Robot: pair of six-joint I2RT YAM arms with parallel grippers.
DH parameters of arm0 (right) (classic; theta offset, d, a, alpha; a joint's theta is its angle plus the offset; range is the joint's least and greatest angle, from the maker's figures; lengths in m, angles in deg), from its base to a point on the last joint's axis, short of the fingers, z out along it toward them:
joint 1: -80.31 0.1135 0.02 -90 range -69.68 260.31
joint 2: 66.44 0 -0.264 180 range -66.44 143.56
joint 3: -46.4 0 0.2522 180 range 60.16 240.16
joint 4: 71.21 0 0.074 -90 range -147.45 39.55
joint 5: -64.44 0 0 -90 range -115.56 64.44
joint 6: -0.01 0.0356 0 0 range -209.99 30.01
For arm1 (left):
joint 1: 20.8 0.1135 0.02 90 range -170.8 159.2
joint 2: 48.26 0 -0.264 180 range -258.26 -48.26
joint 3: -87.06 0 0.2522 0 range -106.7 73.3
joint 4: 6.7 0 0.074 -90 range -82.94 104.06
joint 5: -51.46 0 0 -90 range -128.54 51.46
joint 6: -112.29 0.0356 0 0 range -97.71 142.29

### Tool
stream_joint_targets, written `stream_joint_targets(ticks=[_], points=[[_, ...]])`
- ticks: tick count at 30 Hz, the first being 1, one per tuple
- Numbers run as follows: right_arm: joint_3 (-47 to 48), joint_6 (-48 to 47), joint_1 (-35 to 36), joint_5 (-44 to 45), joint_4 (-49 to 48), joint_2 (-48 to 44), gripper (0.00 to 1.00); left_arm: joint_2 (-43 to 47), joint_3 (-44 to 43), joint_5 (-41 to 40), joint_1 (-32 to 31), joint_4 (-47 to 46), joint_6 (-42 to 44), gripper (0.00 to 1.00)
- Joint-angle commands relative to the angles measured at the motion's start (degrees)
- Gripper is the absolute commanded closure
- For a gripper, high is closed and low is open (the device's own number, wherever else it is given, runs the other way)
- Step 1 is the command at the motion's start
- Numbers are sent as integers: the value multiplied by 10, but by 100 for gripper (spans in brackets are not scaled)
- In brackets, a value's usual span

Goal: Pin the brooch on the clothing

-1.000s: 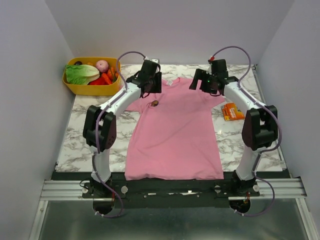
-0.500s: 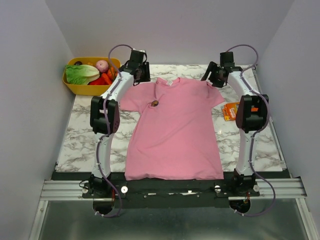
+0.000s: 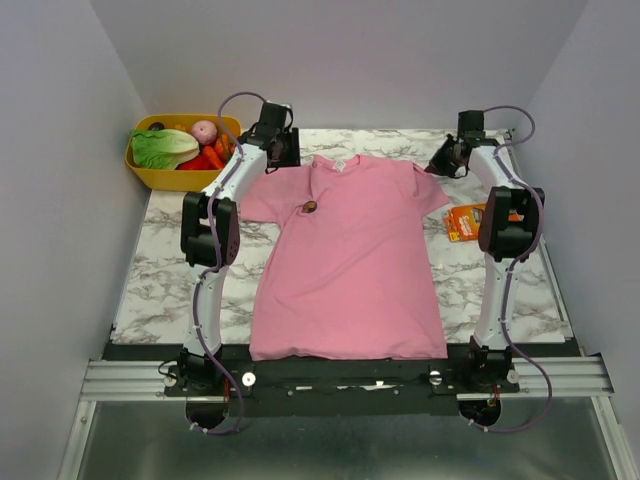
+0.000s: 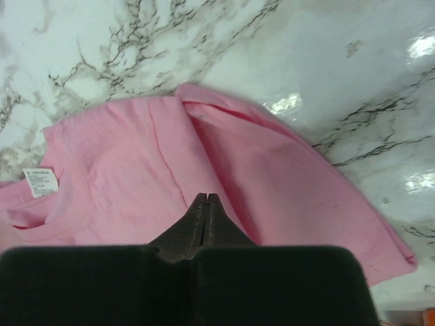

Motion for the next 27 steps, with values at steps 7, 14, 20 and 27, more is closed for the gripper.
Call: stream_joint_targets(ticks=[7, 14, 20, 27], points=[[31, 55, -21, -80, -15, 61, 100, -16, 1, -5, 5, 10, 17, 43], [70, 88, -24, -77, 26, 85, 100, -22, 0, -3, 5, 12, 17, 43], [76, 90, -26, -8, 56, 71, 100, -19, -4, -7, 5, 19, 18, 43], [280, -9, -24, 9, 207, 175, 100, -26, -17, 4, 7, 22, 13, 43]])
